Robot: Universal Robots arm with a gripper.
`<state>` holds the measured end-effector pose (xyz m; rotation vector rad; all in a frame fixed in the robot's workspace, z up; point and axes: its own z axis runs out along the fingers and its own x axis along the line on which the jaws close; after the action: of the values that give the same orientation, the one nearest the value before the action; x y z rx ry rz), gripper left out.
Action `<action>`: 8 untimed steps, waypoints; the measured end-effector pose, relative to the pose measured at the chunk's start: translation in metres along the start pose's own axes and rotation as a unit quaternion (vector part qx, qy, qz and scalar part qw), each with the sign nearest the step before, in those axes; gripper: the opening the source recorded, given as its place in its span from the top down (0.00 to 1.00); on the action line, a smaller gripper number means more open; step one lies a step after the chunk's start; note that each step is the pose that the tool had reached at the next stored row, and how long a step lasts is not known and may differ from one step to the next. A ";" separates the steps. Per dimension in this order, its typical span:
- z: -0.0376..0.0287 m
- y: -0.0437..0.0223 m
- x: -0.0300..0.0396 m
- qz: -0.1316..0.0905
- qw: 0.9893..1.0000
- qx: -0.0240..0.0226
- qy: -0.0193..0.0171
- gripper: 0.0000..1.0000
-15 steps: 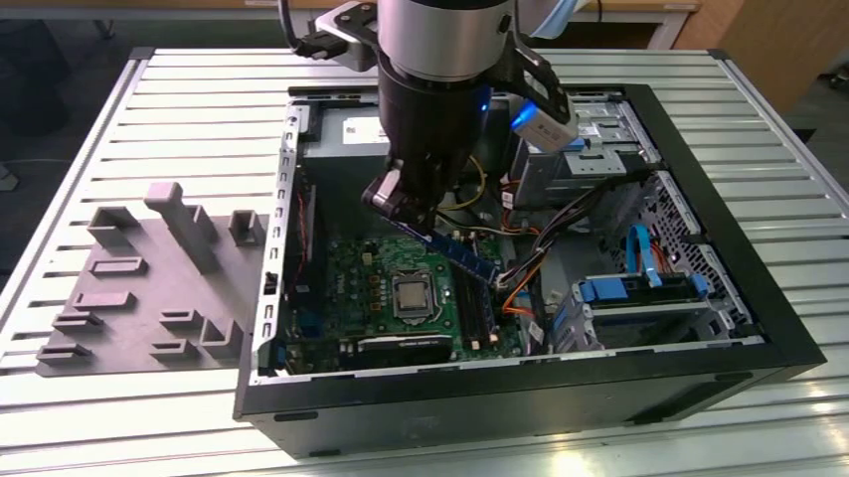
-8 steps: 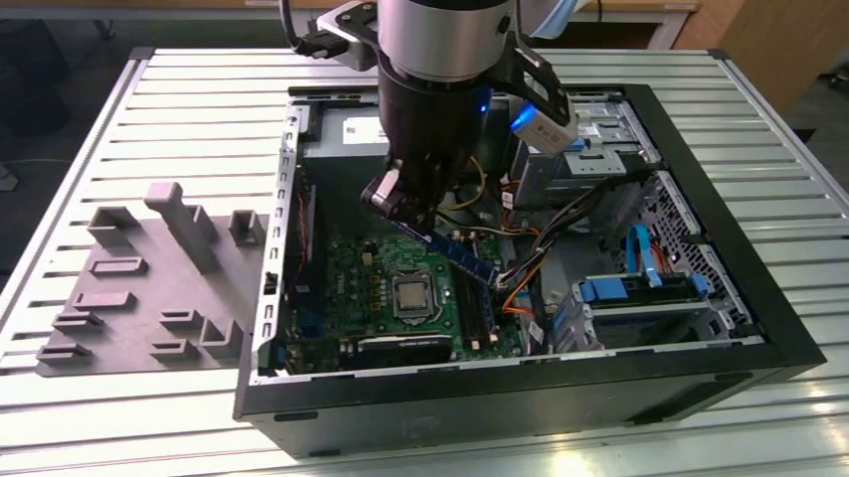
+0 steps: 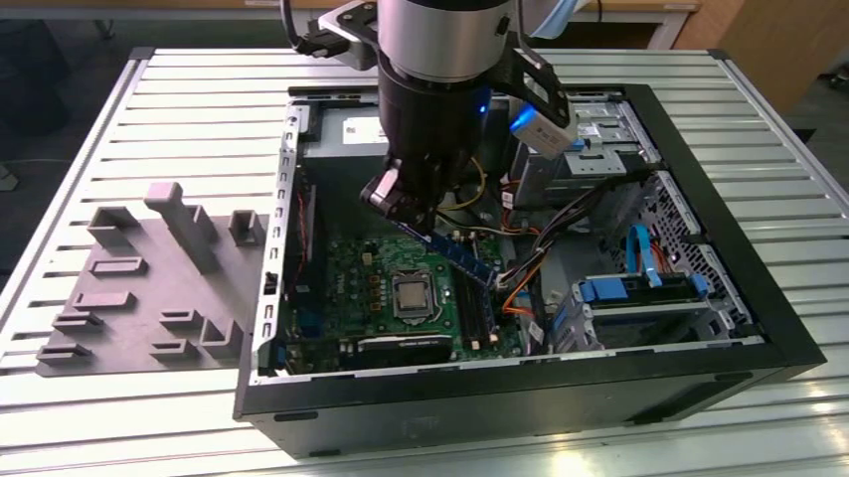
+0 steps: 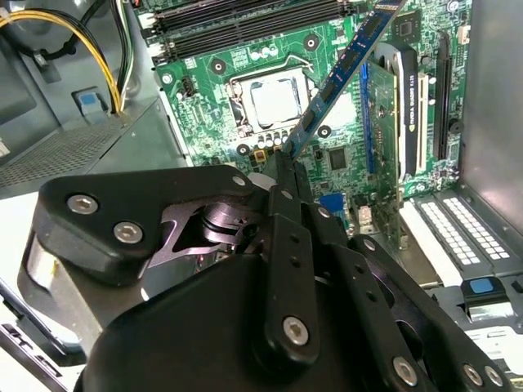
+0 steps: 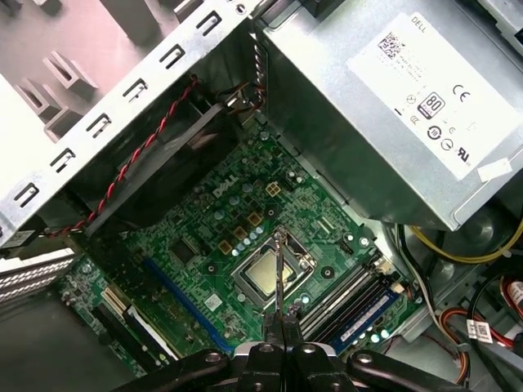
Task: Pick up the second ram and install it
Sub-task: 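Insert the second ram into the second slot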
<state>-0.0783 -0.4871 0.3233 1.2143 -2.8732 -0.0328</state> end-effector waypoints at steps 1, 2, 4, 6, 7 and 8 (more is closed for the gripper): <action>0.0000 0.0000 0.0000 0.001 1.000 0.000 0.000 0.89; 0.0001 0.0000 0.0000 0.002 1.000 0.000 0.000 0.89; 0.0001 0.0000 0.0000 0.005 1.000 0.000 0.000 0.89; 0.0002 0.0000 0.0000 0.007 1.000 0.000 0.000 0.89; 0.0002 0.0000 0.0000 0.008 1.000 0.000 0.000 0.89; 0.0002 0.0000 0.0000 0.010 1.000 0.000 0.000 0.89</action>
<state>-0.0783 -0.4871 0.3231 1.1859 -2.8853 -0.0332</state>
